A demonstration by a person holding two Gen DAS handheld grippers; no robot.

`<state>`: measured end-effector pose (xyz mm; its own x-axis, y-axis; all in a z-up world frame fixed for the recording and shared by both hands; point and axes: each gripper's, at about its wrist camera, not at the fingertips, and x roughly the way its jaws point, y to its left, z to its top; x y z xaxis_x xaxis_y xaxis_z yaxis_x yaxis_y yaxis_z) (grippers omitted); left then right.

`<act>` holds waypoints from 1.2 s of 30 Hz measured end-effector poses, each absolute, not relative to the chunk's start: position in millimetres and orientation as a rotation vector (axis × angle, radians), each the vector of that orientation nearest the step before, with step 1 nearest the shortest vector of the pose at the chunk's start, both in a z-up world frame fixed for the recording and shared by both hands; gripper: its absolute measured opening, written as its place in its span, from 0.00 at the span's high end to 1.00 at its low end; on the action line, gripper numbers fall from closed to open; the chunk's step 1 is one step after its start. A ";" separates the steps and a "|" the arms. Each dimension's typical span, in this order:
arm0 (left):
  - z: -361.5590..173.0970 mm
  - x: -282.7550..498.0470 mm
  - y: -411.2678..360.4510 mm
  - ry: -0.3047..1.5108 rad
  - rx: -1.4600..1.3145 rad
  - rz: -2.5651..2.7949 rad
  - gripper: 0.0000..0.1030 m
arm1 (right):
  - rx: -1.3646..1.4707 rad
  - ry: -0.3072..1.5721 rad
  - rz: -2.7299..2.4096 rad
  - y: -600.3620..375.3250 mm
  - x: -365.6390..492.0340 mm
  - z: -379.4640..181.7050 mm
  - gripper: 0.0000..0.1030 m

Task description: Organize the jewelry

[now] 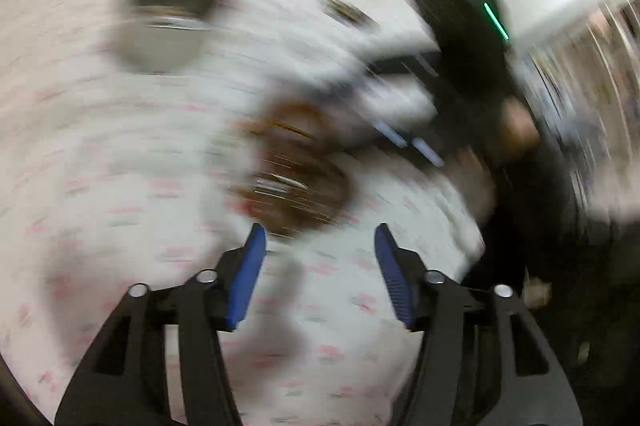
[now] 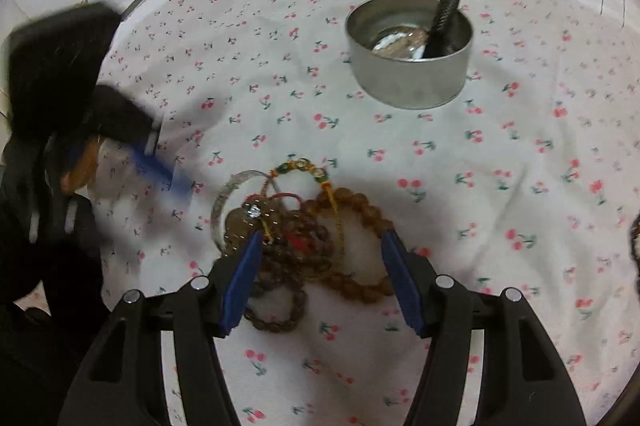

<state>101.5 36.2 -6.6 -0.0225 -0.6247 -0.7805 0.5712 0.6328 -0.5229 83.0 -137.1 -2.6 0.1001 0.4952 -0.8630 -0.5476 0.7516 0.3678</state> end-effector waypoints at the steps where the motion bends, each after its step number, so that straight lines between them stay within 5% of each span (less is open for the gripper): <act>1: -11.1 113.5 47.3 1.282 -0.107 -0.869 0.42 | -0.047 1.262 0.770 -134.7 83.5 -5.7 0.41; 11: -42.5 125.1 29.7 1.330 -0.049 -0.725 0.42 | 0.200 1.331 0.782 -149.9 99.2 -28.4 0.45; 15: -46.4 118.1 21.9 1.292 -0.002 -0.686 0.43 | 0.234 1.341 0.750 -149.9 106.1 -36.4 0.56; 16: -46.7 116.5 18.3 1.281 0.013 -0.683 0.46 | 0.223 1.338 0.736 -148.9 106.5 -37.3 0.65; 18: -45.7 111.5 10.4 1.266 0.085 -0.698 0.82 | 0.215 1.336 0.719 -150.0 106.8 -37.7 0.76; 20: -45.0 106.6 7.8 1.261 0.134 -0.705 0.90 | 0.201 1.333 0.722 -150.2 105.6 -35.5 0.86; 36: 28.5 98.9 55.6 1.093 0.038 -0.708 0.90 | 0.248 1.203 0.784 -161.5 92.8 14.1 0.92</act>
